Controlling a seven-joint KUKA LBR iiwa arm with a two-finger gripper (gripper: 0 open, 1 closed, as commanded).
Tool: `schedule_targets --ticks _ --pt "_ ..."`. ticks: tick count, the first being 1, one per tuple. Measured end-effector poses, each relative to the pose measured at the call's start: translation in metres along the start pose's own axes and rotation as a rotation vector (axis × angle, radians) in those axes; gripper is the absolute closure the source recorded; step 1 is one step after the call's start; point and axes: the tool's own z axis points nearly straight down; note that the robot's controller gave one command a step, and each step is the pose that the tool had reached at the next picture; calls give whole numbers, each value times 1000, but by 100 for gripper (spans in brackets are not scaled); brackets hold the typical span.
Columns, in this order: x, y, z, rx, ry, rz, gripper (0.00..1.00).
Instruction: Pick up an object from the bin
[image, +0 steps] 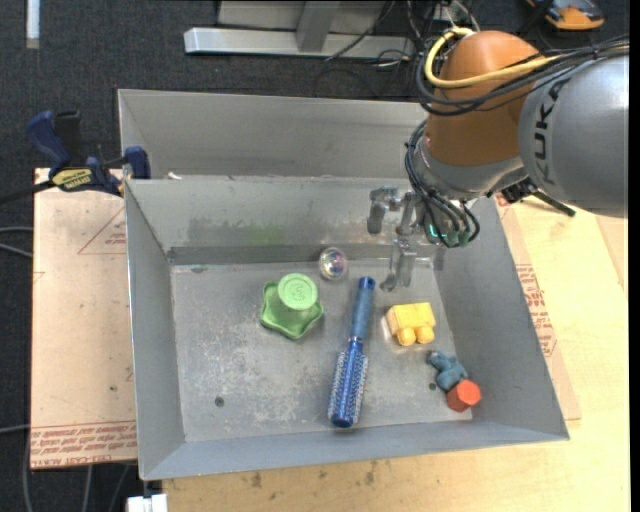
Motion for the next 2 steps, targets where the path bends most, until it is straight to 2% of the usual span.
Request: schedule_targets --ticks 1,2 --pt "49 -65 147 1 0 -287 0" --pt "38 -120 143 4 -11 -365 0"
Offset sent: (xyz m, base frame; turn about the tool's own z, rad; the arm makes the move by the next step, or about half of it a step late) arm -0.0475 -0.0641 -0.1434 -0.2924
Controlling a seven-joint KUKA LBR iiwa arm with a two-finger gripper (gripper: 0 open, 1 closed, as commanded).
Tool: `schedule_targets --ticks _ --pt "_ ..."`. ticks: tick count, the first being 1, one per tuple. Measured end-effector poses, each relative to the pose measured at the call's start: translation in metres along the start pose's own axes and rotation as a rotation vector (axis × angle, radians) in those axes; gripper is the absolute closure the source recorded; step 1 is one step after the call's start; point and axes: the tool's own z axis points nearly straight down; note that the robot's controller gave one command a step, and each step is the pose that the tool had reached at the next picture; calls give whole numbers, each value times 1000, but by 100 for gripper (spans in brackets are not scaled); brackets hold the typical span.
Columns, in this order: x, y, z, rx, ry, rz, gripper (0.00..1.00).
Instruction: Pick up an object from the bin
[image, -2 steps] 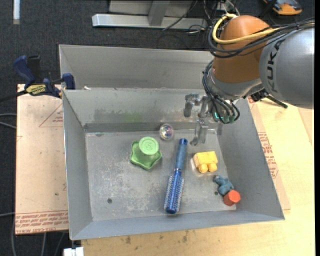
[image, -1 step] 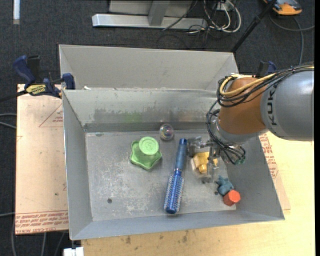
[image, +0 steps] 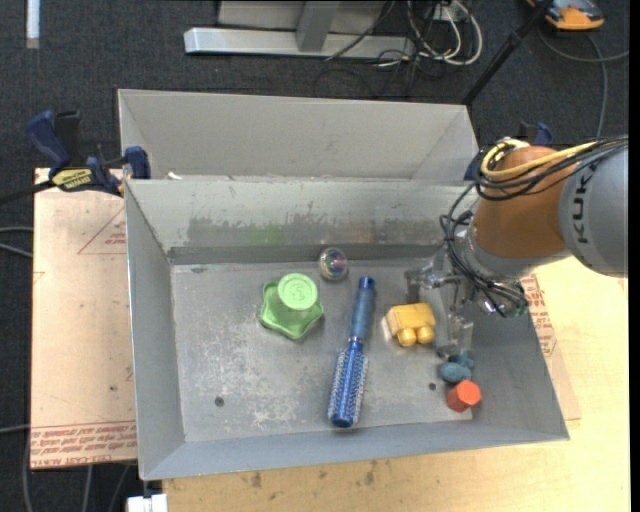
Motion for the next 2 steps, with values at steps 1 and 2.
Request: schedule_targets --ticks 1,2 --pt "-13 39 1 -5 3 -172 0" --pt "-13 38 1 -5 2 -171 100"
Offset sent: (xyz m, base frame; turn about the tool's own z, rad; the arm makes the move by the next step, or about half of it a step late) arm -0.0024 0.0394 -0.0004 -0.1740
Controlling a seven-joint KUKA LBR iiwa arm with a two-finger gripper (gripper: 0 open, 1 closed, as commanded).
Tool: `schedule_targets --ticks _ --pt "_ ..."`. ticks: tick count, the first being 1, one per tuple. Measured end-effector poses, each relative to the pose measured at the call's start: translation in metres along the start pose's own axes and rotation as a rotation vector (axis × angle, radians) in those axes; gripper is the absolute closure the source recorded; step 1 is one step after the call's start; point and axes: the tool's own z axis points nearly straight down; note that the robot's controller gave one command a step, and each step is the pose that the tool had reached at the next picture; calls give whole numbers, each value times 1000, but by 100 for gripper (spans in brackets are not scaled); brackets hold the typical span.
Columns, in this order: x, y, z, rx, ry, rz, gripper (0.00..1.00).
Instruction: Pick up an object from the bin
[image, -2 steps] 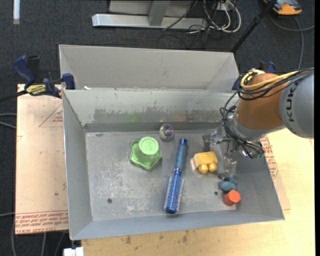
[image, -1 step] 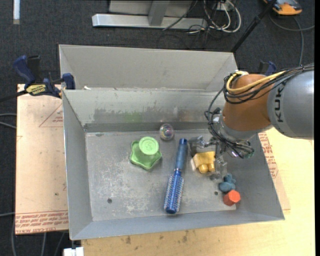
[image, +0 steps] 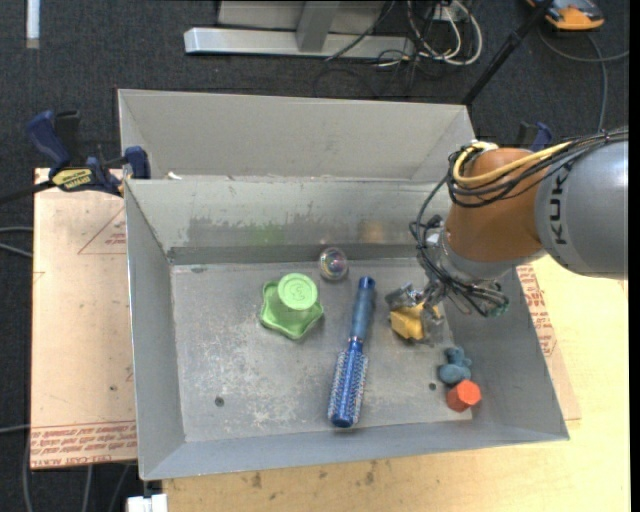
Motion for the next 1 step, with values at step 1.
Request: schedule_targets --ticks 1 --pt "-7 14 -169 6 -5 -484 100"
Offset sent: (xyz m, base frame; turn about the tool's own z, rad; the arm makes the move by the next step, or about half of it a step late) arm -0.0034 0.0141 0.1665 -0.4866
